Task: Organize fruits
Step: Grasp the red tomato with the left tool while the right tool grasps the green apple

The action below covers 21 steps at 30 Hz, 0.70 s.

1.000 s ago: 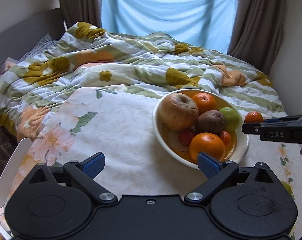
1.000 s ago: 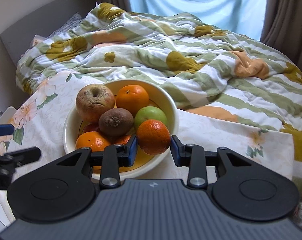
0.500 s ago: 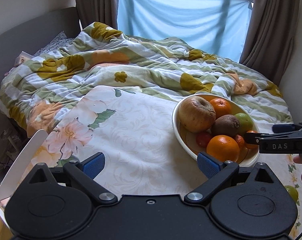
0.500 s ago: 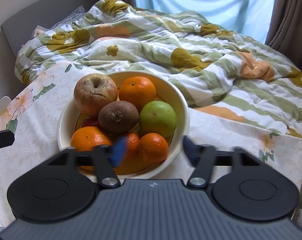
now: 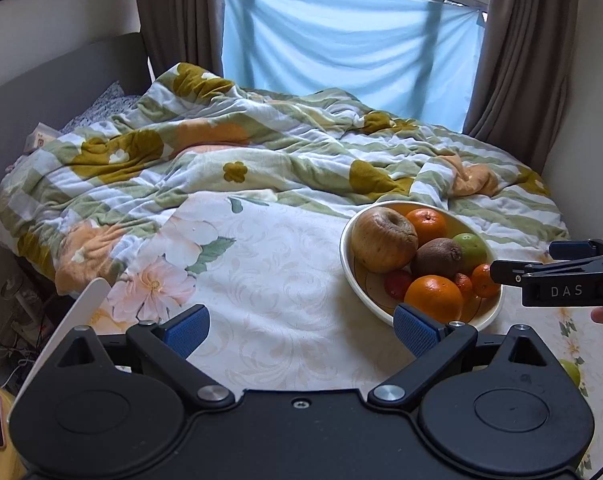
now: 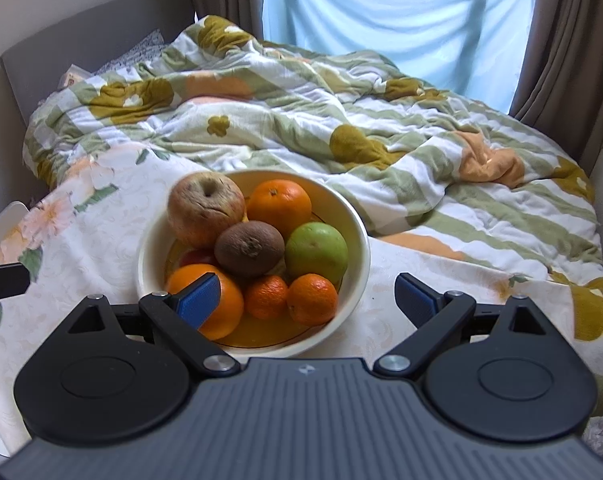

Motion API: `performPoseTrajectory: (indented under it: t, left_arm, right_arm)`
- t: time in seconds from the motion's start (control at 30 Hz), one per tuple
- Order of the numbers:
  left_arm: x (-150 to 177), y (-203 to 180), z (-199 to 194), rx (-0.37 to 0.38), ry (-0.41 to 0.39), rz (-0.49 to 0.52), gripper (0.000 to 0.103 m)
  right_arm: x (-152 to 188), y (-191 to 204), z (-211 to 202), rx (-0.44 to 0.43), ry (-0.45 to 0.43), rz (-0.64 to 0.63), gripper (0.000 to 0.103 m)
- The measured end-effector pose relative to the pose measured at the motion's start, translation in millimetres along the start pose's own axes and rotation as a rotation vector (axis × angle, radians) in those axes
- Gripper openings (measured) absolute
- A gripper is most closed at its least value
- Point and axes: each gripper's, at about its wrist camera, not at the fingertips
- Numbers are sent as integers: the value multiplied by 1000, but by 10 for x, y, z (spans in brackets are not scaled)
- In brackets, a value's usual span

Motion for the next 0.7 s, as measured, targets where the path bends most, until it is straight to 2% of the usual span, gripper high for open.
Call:
performPoseTrajectory:
  t: [0.33,0.7]
  left_arm:
    - [26,179,-327,69,-33,57,100]
    - [165,353,-575,139,-43,120,100]
  right_arm:
    - [-31,293,-524,79,-37,66,103]
    - [206,642,-1041,134,-64,168,103]
Point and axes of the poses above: each gripper's, at about its wrist camera, not at the fingertips, and z roughly the way its jaws point, y to its left, x to its underside, and after that the axes turned 4 degrees about -y, right-handed
